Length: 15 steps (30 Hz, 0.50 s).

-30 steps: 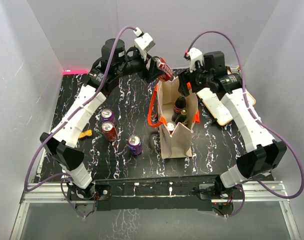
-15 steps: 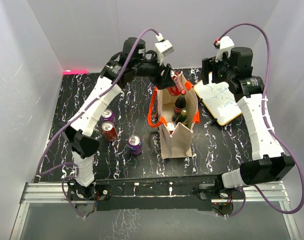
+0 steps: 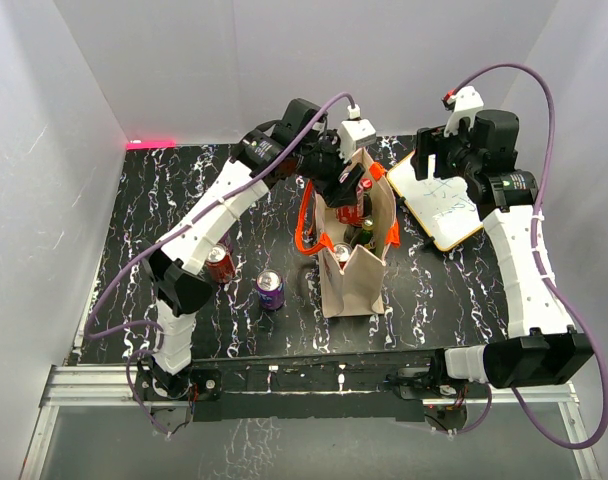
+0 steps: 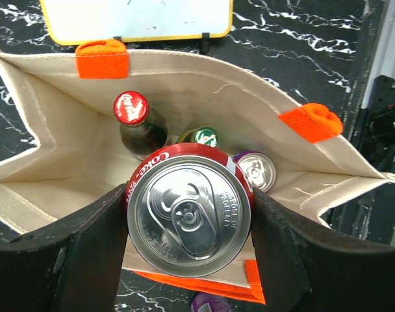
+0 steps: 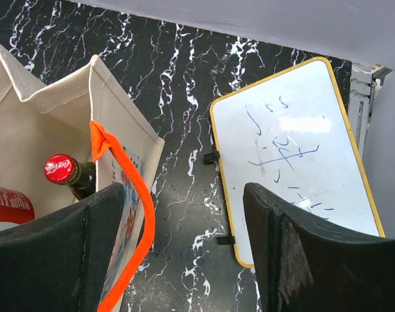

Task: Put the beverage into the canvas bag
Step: Place the drink in the canvas bag.

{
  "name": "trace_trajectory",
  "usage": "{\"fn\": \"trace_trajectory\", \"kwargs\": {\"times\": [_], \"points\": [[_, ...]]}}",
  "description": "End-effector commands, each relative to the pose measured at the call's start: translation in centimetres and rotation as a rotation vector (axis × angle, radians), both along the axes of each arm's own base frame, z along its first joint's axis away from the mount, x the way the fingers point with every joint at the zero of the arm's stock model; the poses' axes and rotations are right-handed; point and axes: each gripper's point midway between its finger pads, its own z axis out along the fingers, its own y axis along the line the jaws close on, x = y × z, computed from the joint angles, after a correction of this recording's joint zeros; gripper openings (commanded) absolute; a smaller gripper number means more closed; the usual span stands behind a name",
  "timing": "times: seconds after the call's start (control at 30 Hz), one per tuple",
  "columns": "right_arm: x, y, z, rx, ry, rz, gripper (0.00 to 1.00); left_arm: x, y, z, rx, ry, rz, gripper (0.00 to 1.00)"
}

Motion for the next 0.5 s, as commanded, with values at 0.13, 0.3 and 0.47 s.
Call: {"fn": "trace_trajectory", "kwargs": {"times": [0.13, 0.3, 0.47], "points": [[0.5, 0.0, 2.6, 0.041, -0.1, 0.001, 0.76, 1.7, 0.2, 1.2, 0.008, -0.123, 0.02, 0.0], [0.6, -0.2, 2.6, 0.041, -0.102, -0.004, 0.76, 2.1, -0.5, 0.1, 0.015, -0.115, 0.005, 0.0], [0.6, -0.1, 2.1, 0.045, -0.092, -0.001, 0.76, 2.5, -0.2, -1.8, 0.083, -0.083, 0.021, 0.0]]}}
